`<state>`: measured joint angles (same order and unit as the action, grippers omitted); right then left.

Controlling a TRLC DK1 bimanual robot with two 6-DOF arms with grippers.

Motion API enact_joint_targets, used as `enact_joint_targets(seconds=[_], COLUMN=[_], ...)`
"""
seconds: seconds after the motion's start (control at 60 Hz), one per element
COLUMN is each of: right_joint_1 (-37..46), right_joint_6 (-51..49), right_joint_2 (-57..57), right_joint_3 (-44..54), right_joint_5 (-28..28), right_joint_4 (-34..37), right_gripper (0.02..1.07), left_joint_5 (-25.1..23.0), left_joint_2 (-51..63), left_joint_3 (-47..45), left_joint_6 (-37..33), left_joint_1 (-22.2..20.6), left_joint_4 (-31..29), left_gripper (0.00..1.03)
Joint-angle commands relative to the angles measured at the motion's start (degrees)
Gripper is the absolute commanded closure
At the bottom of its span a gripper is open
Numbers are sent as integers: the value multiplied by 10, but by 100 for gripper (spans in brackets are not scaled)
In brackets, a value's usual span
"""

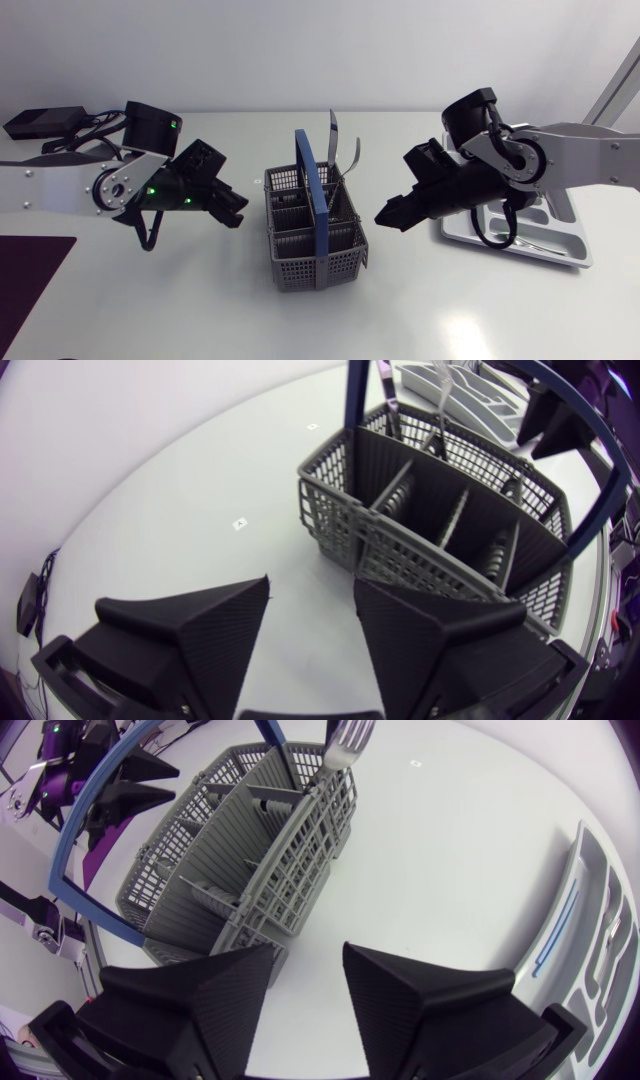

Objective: Sort the cutlery from the basket into the organizer compartments.

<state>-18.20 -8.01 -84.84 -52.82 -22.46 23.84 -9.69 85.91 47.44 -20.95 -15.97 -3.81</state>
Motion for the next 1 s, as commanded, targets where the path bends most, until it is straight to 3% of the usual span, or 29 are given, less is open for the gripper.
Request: enact_joint_targets(seconds=[0.0,0.067,0.15,0.383,0.867,0.983], right_joint_1=[-12,-28,-50,-93,-234,-211], right_joint_6=[19,19,20,26,78,75], right_joint_2=[-11,-8,-11,-2,-2,35], right_joint_3=[15,19,28,40,28,35], right_joint_5=[2,5,33,36,57,60], right_joint_4=[-6,-5,-8,-5,-18,-12], right_gripper=[88,100,101,101,101,101], left_joint_5=[-15,-19,-27,-37,-52,-58], left_joint_2=[39,73,113,196,237,217], left_joint_3=[44,72,101,158,230,223], left_joint_6=[28,37,42,45,42,35], left_joint_1=[15,16,9,-15,-62,-58], left_joint_4=[21,28,28,14,-30,-41], left_gripper=[86,100,100,100,100,100])
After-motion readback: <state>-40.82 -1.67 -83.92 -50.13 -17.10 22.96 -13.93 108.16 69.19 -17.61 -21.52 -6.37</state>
